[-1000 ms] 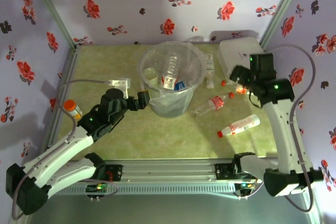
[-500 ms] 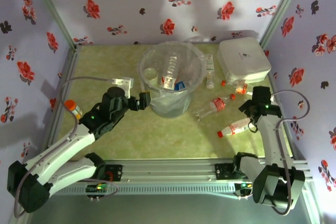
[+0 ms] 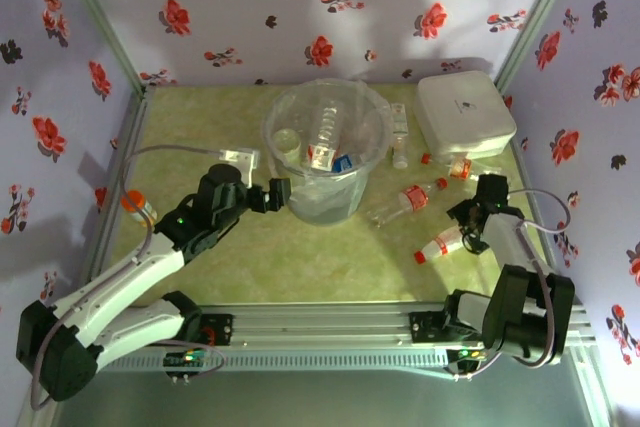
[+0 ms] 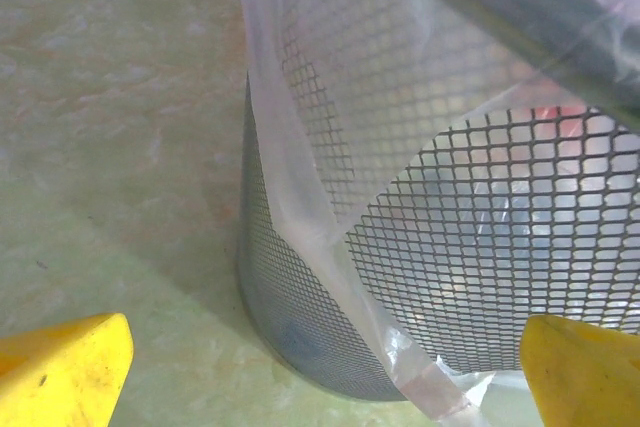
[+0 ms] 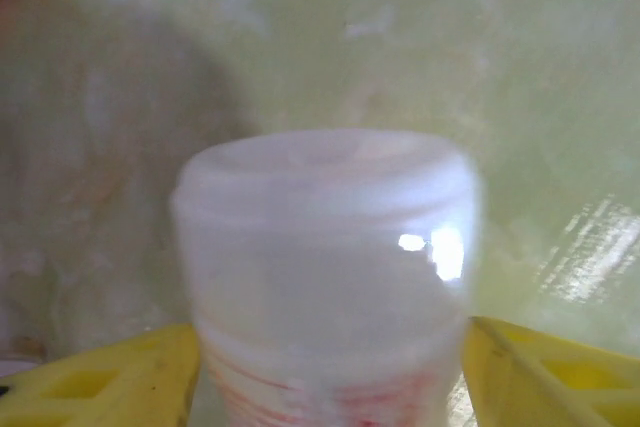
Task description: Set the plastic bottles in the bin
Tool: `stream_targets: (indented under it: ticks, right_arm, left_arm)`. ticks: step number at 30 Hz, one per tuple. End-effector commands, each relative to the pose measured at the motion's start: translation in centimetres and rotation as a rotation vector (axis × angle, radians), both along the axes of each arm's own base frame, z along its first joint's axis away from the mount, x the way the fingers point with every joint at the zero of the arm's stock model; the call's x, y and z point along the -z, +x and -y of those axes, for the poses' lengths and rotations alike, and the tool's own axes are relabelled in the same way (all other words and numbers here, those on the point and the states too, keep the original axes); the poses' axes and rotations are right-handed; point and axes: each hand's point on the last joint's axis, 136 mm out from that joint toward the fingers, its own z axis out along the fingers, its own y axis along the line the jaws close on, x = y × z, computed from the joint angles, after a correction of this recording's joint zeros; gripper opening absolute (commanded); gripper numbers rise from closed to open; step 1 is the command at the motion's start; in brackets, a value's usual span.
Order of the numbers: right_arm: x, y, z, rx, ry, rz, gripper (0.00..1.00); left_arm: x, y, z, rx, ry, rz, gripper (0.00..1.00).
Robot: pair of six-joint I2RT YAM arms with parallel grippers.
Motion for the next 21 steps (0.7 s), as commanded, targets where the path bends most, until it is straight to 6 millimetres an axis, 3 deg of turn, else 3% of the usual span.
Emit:
stream_targets:
  ticks: [1,4,7,10,16,21]
  right_arm:
    - [-0.9,0.8,0.0,-0.001,0.008,0.055,0.61]
    - [-1.7,0.9,-0.3,-0.013,0.015,0.066,0.53]
    - [-3.1,1.0,-0.3,-0.014,0.009,0.099,0.51]
    - [-5.7,1.4,-0.5,-0.027,0.008,0.156,0.48]
    - [-15.9,3.7,-2.1,-0.099,0.042,0.425,0.45]
    - [-26.8,5.7,-5.5,-0.236,0.045,0.657,0.44]
  left_arm:
    - [-1.3,0.0,0.1,0.003,-0.042,0.024,1.00]
    - [-1.3,0.1,0.1,-0.001,-0.049,0.025,1.00]
    - [-1.1,0.2,0.1,-0.002,-0.046,0.021,1.00]
    - [-1.2,0.2,0.2,0.000,-0.046,0.024,1.00]
    - [-1.4,0.3,0.3,-0.001,-0.051,0.028,1.00]
    - [-2.0,0.3,0.2,0.000,-0.063,0.044,1.00]
